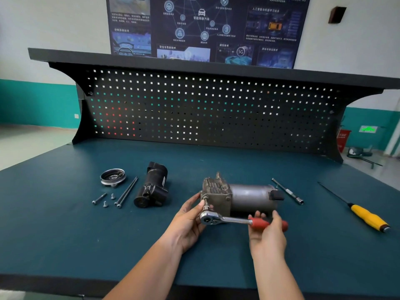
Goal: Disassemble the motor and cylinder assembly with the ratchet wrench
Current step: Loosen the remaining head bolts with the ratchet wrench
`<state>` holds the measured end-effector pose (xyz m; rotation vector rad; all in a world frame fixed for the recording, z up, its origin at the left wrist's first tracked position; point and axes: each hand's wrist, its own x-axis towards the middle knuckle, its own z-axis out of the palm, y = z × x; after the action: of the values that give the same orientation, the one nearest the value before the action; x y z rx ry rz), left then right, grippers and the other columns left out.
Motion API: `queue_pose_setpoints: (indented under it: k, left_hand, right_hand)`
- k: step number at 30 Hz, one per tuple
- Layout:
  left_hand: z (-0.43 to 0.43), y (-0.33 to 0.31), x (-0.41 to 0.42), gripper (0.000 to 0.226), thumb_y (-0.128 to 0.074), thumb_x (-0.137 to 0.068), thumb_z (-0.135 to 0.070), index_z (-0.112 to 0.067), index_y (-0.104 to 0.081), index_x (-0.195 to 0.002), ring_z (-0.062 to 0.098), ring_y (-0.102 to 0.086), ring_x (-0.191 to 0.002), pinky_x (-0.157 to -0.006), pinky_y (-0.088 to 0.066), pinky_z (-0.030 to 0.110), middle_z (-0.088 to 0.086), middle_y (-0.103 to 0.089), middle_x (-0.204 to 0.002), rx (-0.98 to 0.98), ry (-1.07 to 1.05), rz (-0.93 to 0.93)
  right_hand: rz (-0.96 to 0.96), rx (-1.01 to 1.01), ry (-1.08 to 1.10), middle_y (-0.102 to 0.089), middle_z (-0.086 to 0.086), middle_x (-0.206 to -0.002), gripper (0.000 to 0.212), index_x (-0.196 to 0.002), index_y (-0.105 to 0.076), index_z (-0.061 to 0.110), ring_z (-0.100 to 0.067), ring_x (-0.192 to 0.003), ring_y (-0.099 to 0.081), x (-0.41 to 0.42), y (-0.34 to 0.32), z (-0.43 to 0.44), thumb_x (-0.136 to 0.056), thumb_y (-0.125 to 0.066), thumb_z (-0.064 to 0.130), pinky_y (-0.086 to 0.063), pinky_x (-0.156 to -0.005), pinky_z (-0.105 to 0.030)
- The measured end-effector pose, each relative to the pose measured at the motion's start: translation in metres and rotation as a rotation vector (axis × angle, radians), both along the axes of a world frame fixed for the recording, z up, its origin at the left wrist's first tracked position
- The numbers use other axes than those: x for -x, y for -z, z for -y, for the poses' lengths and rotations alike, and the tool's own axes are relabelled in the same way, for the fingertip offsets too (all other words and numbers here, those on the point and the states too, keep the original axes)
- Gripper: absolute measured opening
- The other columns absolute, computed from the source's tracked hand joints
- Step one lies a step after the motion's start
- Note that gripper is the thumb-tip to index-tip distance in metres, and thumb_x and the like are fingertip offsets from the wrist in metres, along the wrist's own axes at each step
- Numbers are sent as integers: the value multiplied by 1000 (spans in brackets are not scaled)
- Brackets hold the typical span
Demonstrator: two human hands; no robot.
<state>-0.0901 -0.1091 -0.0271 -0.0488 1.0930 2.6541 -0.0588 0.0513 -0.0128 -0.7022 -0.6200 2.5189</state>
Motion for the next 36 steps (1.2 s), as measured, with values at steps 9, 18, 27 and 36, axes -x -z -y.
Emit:
queue_pose_setpoints:
  k: [9, 18, 27, 36]
  left_hand:
    - [-1, 2, 3, 33, -61, -82, -8, -18, -60, -113, 10, -66, -55, -53, -56, 21, 4, -71, -71, -11, 36, -21]
    - [2, 2, 0, 40, -65, -79, -9, -22, -58, -115, 12, -68, -60, -56, -57, 24, 8, -71, -75, 39, 53, -55]
    - [5, 2, -3, 39, -62, -82, -8, -21, -56, -118, 14, -70, -64, -55, -56, 24, 9, -72, -77, 49, 68, -80]
    - [4, 3, -2, 32, -60, -88, -9, -20, -57, -117, 14, -70, -65, -54, -54, 22, 10, -73, -79, 81, 40, -76]
  right_hand:
    - [-40, 184, -182, -59, -8, -88, 13, -86, -44, 13, -16, -77, -63, -4, -3, -13, -98, -48, 16, -46, -85, -44]
    - [-141, 154, -22, -56, 6, -70, 15, -84, -48, 17, -2, -44, -57, -11, -6, -3, -96, -55, 21, -50, -72, -33]
    - [-166, -4, 11, -48, 10, -50, 17, -82, -46, 17, -3, -40, -44, -1, -32, 0, -96, -56, 20, -40, -44, -17]
    - [-156, 8, -2, -49, 9, -56, 14, -85, -48, 17, -2, -40, -44, 8, -35, -2, -96, -57, 20, -39, -42, -16]
